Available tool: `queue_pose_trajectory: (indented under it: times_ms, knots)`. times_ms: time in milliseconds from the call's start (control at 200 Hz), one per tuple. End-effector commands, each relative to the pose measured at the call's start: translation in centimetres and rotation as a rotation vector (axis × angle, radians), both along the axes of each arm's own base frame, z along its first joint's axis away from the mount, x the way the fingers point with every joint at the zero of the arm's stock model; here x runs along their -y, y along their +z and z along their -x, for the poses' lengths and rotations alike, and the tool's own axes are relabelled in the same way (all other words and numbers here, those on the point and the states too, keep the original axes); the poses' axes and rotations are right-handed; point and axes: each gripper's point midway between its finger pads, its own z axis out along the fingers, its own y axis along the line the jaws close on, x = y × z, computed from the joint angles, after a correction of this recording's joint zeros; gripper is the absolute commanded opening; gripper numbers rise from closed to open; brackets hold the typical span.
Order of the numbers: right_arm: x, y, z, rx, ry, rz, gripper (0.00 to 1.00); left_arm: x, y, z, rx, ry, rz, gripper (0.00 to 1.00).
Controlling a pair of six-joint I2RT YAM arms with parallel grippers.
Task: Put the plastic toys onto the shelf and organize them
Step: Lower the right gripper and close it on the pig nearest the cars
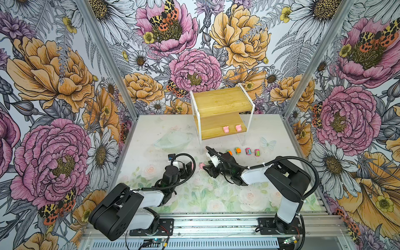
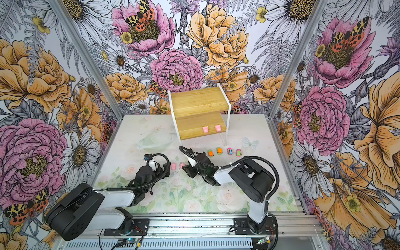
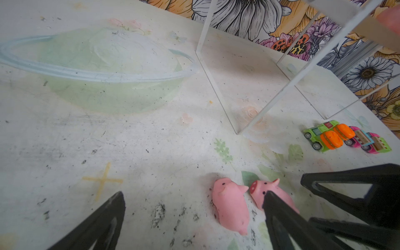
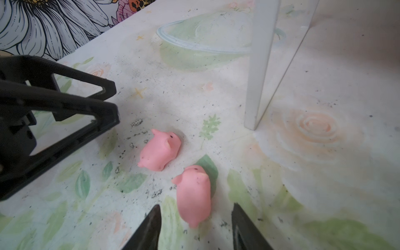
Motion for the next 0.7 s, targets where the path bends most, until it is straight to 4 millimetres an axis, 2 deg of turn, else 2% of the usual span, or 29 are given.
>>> queue_pose_trajectory:
  times_ms: [0,260,275,350,690]
  knots:
    - [-1.5,0.5,0.0,0.015,0.054,-0.024,0.53,-0.2,-0.4,0.2,-0.014,0.001,0.006,0.99]
    - [-2.0,-0.6,-0.5,0.007,0.063,-0.005,0.53,-0.3,-0.5,0.2,-0.014,0.005,0.004,0.99]
    - [-2.8,-0.7,0.4,0.007,0.087,-0.003,0.53,-0.3,-0.5,0.2,-0.013,0.005,0.004,0.99]
    - [-3.0,-1.1,0.5,0.005,0.090,0.002,0.53,-0.3,-0.5,0.2,-0.013,0.005,0.005,0.99]
    - [-3.1,-1.9,-0.2,0.012,0.066,0.022,0.53,-0.4,-0.5,0.1,-0.012,0.015,0.003,0.99]
